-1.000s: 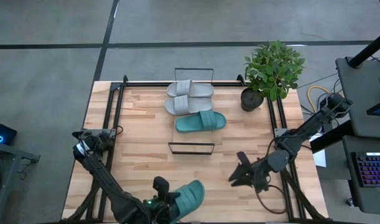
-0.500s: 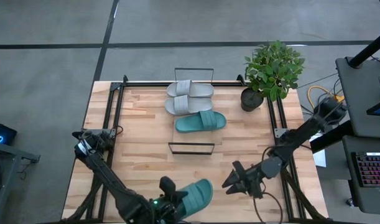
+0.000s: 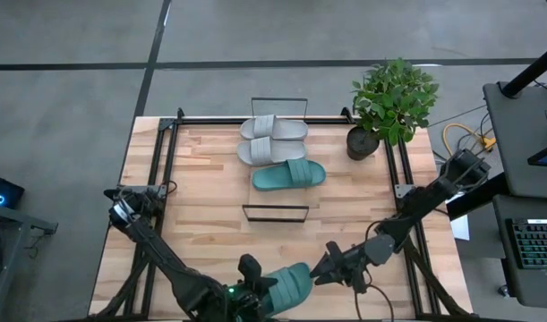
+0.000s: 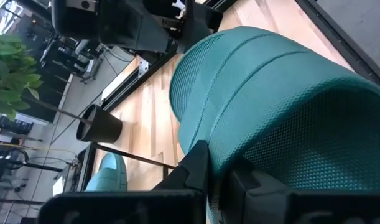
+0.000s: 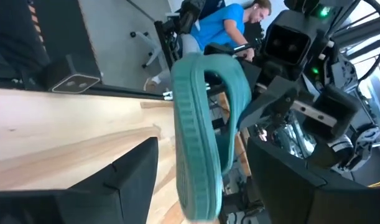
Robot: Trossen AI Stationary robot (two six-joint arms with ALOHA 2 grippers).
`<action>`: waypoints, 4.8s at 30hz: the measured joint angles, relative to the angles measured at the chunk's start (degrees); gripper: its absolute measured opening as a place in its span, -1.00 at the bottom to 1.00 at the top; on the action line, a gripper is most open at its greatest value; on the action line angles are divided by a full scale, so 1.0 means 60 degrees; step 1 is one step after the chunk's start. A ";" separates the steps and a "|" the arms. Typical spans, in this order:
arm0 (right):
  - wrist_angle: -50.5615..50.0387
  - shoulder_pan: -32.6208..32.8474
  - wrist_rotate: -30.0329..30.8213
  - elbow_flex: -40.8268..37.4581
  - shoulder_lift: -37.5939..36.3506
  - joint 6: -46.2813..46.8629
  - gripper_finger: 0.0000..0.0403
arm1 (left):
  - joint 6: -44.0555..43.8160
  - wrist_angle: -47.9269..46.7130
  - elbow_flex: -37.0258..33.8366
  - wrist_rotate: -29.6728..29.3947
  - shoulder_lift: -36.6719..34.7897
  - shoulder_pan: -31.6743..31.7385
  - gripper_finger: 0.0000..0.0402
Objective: Pick and place slides into the shelf
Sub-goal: Put the green slipper on the shelf
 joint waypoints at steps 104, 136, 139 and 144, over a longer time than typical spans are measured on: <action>-0.6201 -0.3884 0.0724 -0.0448 -0.6771 0.1557 -0.85 | -0.6074 -0.3566 -0.2651 -0.0222 -0.3945 -0.0456 0.17; -0.6332 -0.6910 -0.3008 -0.1604 -0.4825 0.1504 -0.86 | -0.6837 -0.3400 -0.3357 -0.0189 -0.3927 -0.0584 0.17; -0.6516 -0.6889 -0.3178 -0.1600 -0.4657 0.1467 -0.86 | -0.6841 -0.3396 -0.3357 -0.0186 -0.3931 -0.0584 0.17; -0.6685 -0.6889 -0.3221 -0.1596 -0.4382 0.1448 -0.86 | -0.6846 -0.3378 -0.3357 -0.0188 -0.3942 -0.0584 0.17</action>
